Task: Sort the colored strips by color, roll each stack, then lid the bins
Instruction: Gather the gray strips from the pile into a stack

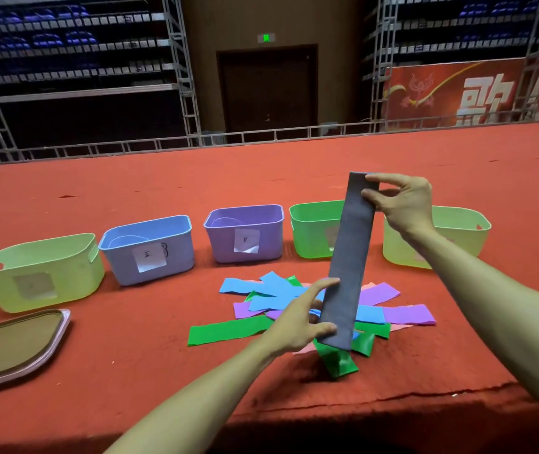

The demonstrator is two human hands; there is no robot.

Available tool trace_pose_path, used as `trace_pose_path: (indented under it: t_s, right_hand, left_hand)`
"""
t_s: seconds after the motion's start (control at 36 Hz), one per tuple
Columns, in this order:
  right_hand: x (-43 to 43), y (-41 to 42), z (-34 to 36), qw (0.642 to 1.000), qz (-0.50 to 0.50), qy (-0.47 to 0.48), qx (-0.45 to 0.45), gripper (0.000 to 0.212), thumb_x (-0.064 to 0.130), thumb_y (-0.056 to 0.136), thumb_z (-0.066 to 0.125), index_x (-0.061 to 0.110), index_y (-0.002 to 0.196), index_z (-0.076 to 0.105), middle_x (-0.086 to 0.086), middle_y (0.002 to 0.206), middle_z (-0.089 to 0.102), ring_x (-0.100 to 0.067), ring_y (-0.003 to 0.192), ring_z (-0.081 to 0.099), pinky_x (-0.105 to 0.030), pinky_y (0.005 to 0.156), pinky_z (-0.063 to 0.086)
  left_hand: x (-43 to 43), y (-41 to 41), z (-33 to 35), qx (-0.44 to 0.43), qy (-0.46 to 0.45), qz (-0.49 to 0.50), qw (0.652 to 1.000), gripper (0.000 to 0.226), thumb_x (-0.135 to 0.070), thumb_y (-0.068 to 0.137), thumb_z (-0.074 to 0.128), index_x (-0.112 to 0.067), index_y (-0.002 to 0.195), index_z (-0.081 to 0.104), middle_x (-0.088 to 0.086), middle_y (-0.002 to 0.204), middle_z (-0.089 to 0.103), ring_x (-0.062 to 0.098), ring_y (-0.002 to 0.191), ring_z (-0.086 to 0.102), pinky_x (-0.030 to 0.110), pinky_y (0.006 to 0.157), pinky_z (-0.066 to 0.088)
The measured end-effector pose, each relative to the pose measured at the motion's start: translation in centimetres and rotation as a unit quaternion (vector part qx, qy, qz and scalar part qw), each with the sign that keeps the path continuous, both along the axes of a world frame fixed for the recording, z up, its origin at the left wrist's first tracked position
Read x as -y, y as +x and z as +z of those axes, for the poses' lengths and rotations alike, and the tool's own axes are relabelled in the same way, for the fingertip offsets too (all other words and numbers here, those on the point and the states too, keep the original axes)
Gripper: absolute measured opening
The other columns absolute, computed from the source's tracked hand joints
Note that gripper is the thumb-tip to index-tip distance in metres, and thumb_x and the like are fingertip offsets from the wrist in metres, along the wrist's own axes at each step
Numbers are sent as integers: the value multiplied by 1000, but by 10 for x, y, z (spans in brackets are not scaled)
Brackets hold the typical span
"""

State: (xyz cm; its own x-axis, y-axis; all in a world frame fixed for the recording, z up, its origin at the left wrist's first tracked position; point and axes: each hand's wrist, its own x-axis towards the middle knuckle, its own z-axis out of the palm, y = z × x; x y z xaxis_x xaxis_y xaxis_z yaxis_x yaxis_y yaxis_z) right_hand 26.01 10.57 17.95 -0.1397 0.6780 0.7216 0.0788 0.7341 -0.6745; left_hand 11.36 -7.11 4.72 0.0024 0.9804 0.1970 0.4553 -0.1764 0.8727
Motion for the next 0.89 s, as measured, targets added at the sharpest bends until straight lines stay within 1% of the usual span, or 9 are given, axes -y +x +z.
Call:
trace_pose_path:
  t_s: [0.06, 0.17, 0.31, 0.42, 0.47, 0.56, 0.75, 0.81, 0.89]
  right_hand:
    - [-2, -1, -3, 1000, -1, -6, 12, 31, 4, 73, 78, 13, 102, 73, -8, 95, 72, -21, 70, 66, -49, 72, 58]
    - [-6, -7, -14, 999, -5, -30, 39, 29, 4, 73, 77, 12, 101, 74, -5, 88, 72, -23, 68, 66, -47, 72, 58]
    - [-14, -13, -37, 996, -11, -64, 67, 26, 6, 73, 78, 15, 98, 75, 0, 74, 68, -19, 58, 56, -49, 65, 57]
    - [-13, -15, -55, 993, -12, -81, 86, 27, 3, 75, 77, 10, 100, 74, 9, 69, 63, -9, 55, 53, -44, 65, 58]
    - [-16, -15, -66, 990, 2, -101, 95, 27, 2, 75, 77, 9, 101, 74, 5, 78, 68, 1, 55, 57, -43, 67, 59]
    - [-22, -16, -82, 987, 21, -131, 95, 30, 1, 75, 77, 7, 105, 73, -4, 86, 70, -1, 55, 58, -42, 61, 60]
    - [-28, -20, -90, 973, 94, -191, 87, 43, -2, 72, 78, 4, 113, 67, -6, 103, 69, -17, 74, 61, -25, 57, 59]
    - [-30, -26, -88, 969, 105, -193, 112, 46, -4, 70, 78, 4, 114, 67, -4, 104, 68, -12, 72, 61, -20, 56, 57]
    - [-32, -43, -86, 969, 110, -180, 129, 45, -7, 71, 77, 4, 113, 67, -2, 104, 67, 8, 58, 56, -16, 53, 54]
  left_hand:
    - [2, -1, -4, 11, -9, 0, 1000, 75, 1, 82, 66, -47, 132, 36, 6, 102, 56, 15, 73, 60, 21, 66, 53]
    - [1, -5, -14, 8, -27, 2, 1000, 77, -4, 80, 69, -49, 133, 36, 16, 109, 59, 18, 72, 62, 33, 70, 55]
    - [2, -6, -30, -1, -58, 4, 998, 79, -5, 76, 72, -49, 131, 36, 7, 94, 57, 18, 67, 53, 35, 71, 53]
    - [3, -7, -43, -22, -94, -2, 995, 81, -4, 77, 71, -44, 136, 32, 12, 97, 63, 18, 65, 53, 33, 68, 51]
    - [4, -6, -48, -27, -113, -19, 993, 82, 0, 80, 68, -37, 141, 27, 12, 96, 65, 7, 65, 60, 25, 66, 52]
    - [5, -7, -54, -28, -130, -30, 991, 84, 2, 82, 66, -31, 146, 24, 4, 93, 63, -5, 64, 60, 17, 63, 49]
    - [3, -14, -56, -12, -141, -30, 989, 87, 1, 81, 68, -36, 145, 23, 19, 102, 67, 18, 78, 61, 33, 72, 53]
    - [4, -20, -56, -12, -150, -36, 988, 87, 1, 81, 68, -37, 146, 22, 24, 107, 66, 19, 81, 61, 37, 74, 54]
    - [5, -35, -56, 6, -160, -29, 987, 86, 3, 81, 67, -35, 145, 24, 12, 99, 69, 10, 77, 63, 36, 71, 56]
